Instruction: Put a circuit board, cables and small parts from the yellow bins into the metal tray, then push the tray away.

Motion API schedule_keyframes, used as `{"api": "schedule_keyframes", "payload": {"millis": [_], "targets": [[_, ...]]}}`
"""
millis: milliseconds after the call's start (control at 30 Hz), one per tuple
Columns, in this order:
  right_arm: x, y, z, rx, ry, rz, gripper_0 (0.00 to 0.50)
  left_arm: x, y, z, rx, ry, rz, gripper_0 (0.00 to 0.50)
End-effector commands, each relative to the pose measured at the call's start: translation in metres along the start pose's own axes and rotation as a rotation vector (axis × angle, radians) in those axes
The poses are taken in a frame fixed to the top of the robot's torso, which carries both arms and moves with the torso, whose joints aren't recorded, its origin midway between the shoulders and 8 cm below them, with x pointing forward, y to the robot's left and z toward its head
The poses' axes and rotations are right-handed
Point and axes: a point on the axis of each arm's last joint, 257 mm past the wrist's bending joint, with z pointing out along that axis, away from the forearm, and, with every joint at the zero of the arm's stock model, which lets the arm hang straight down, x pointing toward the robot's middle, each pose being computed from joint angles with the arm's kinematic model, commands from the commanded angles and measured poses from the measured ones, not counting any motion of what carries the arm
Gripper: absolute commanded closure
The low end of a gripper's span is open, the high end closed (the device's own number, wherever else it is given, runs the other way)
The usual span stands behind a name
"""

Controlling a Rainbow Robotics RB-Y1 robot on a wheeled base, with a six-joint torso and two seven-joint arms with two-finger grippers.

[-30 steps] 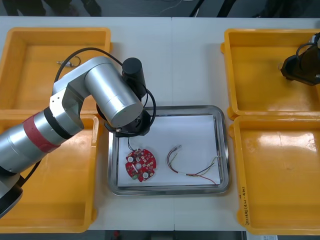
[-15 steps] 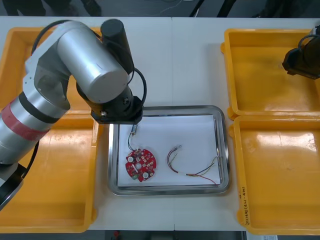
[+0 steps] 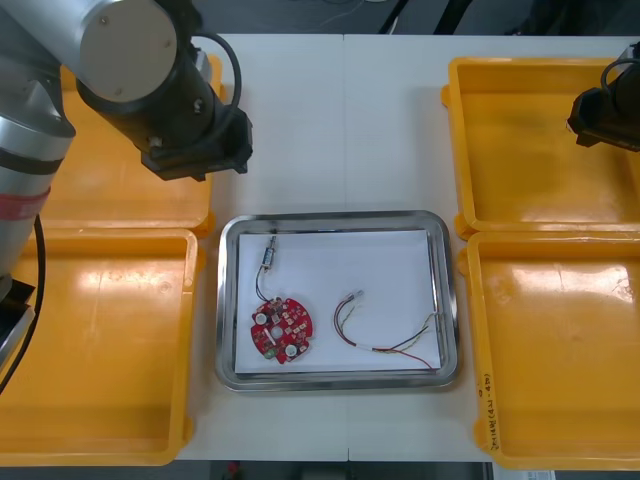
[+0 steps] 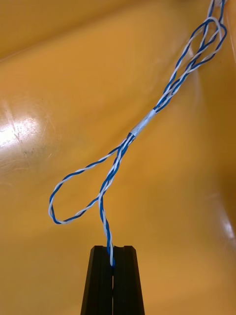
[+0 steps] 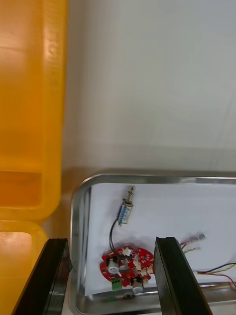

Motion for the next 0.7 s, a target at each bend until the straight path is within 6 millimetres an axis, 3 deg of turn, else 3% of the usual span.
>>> {"api": "schedule_keyframes", "payload": {"millis": [33, 267, 300, 467, 700], "targets": [[-0.006, 0.001, -0.012, 0.015, -0.015, 0.013, 0.5, -0.045, 0.03, -0.031, -0.037, -0.068, 0.082, 0.0], [0.006, 0.002, -0.026, 0.028, 0.016, -0.002, 0.5, -0.072, 0.088, -0.03, -0.116, -0.051, 0.042, 0.0], [0.006, 0.002, -0.026, 0.028, 0.016, -0.002, 0.5, -0.072, 0.088, -0.03, -0.116, -0.051, 0.042, 0.0], [0.018, 0.017, -0.033, 0.02, 0.052, 0.04, 0.5, -0.105, 0.128, -0.019, -0.156, -0.104, 0.016, 0.0], [0.03, 0.035, -0.039, 0.023, 0.073, 0.088, 0.5, -0.136, 0.164, -0.008, -0.2, -0.178, -0.003, 0.0]]}}
